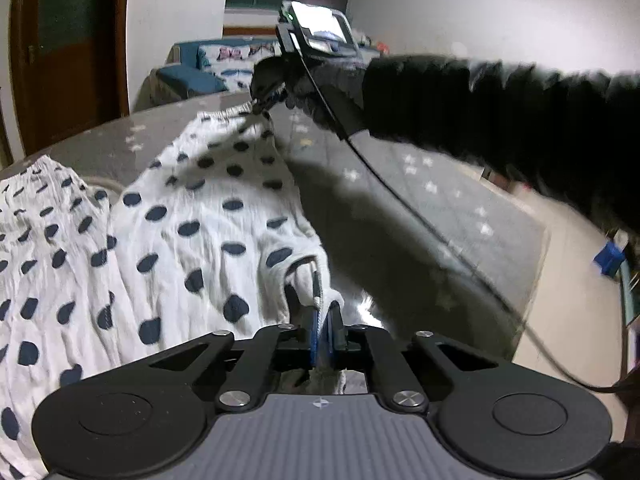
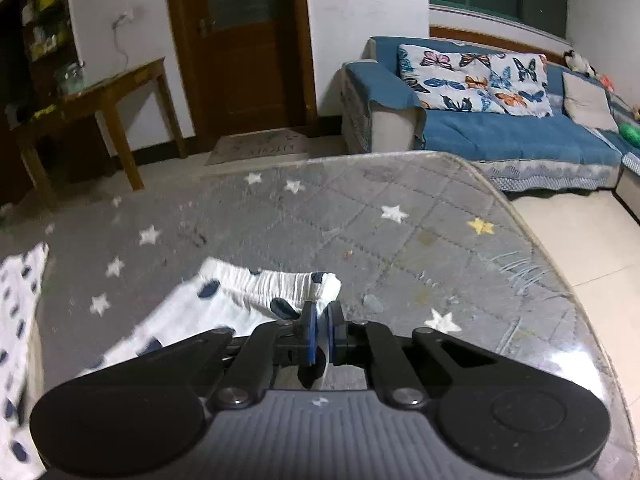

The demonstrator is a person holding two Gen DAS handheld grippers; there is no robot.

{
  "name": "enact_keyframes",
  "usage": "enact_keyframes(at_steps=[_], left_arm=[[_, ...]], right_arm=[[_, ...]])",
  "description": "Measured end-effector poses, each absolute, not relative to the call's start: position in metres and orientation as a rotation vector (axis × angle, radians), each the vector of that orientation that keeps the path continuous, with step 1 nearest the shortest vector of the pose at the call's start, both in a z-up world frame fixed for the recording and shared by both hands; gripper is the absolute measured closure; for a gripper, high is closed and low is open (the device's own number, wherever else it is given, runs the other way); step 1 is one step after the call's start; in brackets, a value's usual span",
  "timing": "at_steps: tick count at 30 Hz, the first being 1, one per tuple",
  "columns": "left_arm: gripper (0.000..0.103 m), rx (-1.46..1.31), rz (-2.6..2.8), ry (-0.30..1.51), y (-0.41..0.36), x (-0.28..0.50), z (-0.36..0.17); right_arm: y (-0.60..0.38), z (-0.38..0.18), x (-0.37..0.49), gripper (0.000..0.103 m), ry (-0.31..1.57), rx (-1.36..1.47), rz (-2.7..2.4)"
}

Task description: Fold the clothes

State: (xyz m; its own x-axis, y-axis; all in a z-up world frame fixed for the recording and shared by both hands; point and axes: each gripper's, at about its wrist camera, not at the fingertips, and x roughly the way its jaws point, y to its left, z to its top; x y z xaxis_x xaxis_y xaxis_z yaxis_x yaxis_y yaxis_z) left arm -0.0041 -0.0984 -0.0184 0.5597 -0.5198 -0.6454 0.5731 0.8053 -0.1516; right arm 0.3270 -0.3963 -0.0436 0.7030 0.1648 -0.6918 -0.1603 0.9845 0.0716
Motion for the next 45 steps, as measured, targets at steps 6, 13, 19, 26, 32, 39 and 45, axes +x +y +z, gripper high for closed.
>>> enact_keyframes(at_steps=[6, 13, 19, 26, 32, 39, 45], left_arm=[[0.099, -0.063, -0.607, 0.678, -0.056, -0.006, 0.004], [0.099, -0.209, -0.51, 0.634, 0.001, -0.017, 0.014], [0.099, -0.308, -0.424, 0.611, 0.045, -0.023, 0.015], [0.099, -0.402, -0.317, 0.597, 0.092, -0.034, 0.011], [0.099, -0.455, -0.23, 0.604, 0.123, -0.042, 0.003], [0.099, -0.498, -0.172, 0.636, 0.138, -0.05, -0.008], [0.098, -0.479, -0.159, 0.659, 0.141, -0.049, -0.014]], right_arm=[[-0.375, -0.005, 0.326, 0.099, 0.736, -0.005, 0.191], [-0.311, 0.031, 0.327, 0.099, 0.695, -0.043, 0.249], [-0.212, 0.048, 0.332, 0.099, 0.672, -0.129, 0.339], [-0.098, 0.034, 0.337, 0.099, 0.687, -0.203, 0.434], [-0.031, 0.009, 0.338, 0.099, 0.719, -0.225, 0.495], [-0.002, -0.008, 0.329, 0.09, 0.743, -0.196, 0.601], [-0.019, 0.003, 0.309, 0.089, 0.749, -0.284, 0.657]])
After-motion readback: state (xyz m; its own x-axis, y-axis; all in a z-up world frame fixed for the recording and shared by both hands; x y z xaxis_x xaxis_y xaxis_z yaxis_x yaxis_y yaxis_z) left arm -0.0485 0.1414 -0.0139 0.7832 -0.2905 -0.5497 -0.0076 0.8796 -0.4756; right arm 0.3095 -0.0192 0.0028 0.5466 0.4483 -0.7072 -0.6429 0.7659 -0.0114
